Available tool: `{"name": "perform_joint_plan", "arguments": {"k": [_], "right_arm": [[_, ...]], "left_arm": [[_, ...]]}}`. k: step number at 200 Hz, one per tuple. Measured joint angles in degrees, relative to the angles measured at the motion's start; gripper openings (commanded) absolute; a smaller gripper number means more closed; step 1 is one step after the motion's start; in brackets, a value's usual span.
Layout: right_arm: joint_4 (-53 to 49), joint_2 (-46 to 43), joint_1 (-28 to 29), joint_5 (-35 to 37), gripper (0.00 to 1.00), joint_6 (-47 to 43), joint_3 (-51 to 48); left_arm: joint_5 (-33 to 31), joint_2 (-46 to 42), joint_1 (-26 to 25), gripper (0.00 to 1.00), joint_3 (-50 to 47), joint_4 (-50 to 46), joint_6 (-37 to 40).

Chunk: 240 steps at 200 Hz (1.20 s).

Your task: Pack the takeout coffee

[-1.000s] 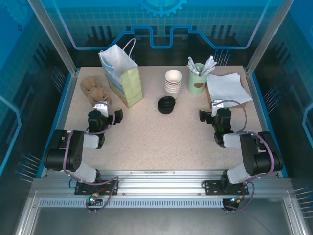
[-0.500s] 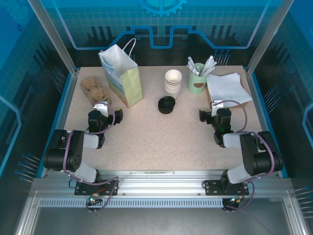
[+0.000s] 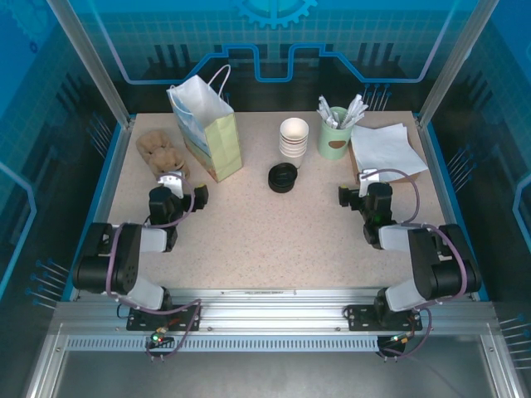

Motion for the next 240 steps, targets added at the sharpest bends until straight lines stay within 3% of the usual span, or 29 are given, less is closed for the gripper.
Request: {"name": "perform_joint_plan", "arguments": {"k": [44,65,84,116,136,158,201,240], "right_arm": [[-17.66,-17.29,0.02,0.87,0.99,7.63,8.66],[-23.71,-23.76,0.96,-1.01,0.97,13.0,13.79],[-29.27,-24.65,5.38,-1.22,0.95,16.24,19.91],[-40.83,-14.38,15.82,-0.9,0.89,18.14,35.91],[-47.71,-5.38,19.08,-0.9,0.82,18.29,45.86],[-55.23,4.5,19.87,-0.55,0.7,18.69,56.22],[-66.9,20.2,19.87,2.84,0.55,17.97,72.54],[-73.88,28.76,19.85,7.17,0.5,16.48,83.97]], "left_arm": [[-2.56,-16.26,0.07,0.99,8.81,-20.65,-6.95],[1.29,-23.04,0.04,0.98,12.48,-26.77,-14.21],[5.49,-27.43,-0.7,0.97,12.96,-29.51,-21.0],[8.9,-28.39,-7.78,0.95,17.14,-37.75,-26.18],[9.29,-27.26,-12.94,0.93,21.66,-42.36,-26.21],[9.27,-25.55,-16.98,0.92,25.24,-44.7,-25.83],[9.25,-19.65,-22.62,0.91,30.38,-48.65,-23.34],[9.25,-13.53,-24.7,0.9,36.7,-52.19,-19.91]]}}
